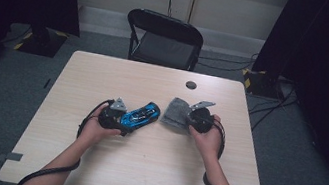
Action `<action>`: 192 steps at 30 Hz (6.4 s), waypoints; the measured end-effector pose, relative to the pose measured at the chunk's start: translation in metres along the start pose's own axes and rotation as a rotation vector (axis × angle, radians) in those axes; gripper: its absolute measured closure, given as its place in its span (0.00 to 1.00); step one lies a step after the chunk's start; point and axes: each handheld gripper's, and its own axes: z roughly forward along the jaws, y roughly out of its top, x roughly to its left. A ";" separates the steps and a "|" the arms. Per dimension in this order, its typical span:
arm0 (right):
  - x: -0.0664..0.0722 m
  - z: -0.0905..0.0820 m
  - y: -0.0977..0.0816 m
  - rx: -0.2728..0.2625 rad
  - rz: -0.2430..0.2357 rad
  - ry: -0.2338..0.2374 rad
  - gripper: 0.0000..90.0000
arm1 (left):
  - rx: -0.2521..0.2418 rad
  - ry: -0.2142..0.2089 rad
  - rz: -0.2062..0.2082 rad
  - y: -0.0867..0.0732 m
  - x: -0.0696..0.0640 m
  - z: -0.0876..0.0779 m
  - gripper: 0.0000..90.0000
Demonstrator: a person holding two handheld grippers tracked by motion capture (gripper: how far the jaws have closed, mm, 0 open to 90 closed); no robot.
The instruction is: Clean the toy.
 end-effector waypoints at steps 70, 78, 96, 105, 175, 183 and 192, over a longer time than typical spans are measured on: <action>0.112 -0.023 -0.015 -0.106 -0.356 0.539 0.79 | -0.060 -0.016 -0.010 0.040 -0.002 0.016 0.48; 0.138 0.002 0.002 -0.064 -0.438 0.594 0.79 | -0.057 -0.008 -0.017 0.040 -0.003 0.015 0.49; 0.107 0.034 0.026 0.018 -0.336 0.460 0.79 | -0.080 -0.001 -0.008 0.034 -0.003 0.012 0.48; 0.087 0.034 0.023 0.026 -0.312 0.392 0.79 | -0.079 -0.002 -0.010 0.034 -0.003 0.012 0.48; -0.005 0.019 -0.011 -0.008 0.003 0.096 0.79 | -0.099 -0.003 -0.019 0.030 -0.003 0.011 0.49; -0.004 -0.006 -0.018 -0.070 -0.015 0.152 0.79 | -0.095 -0.002 -0.017 0.031 -0.003 0.011 0.48; 0.032 -0.026 -0.027 -0.106 -0.129 0.266 0.79 | -0.090 -0.001 -0.018 0.031 -0.004 0.011 0.48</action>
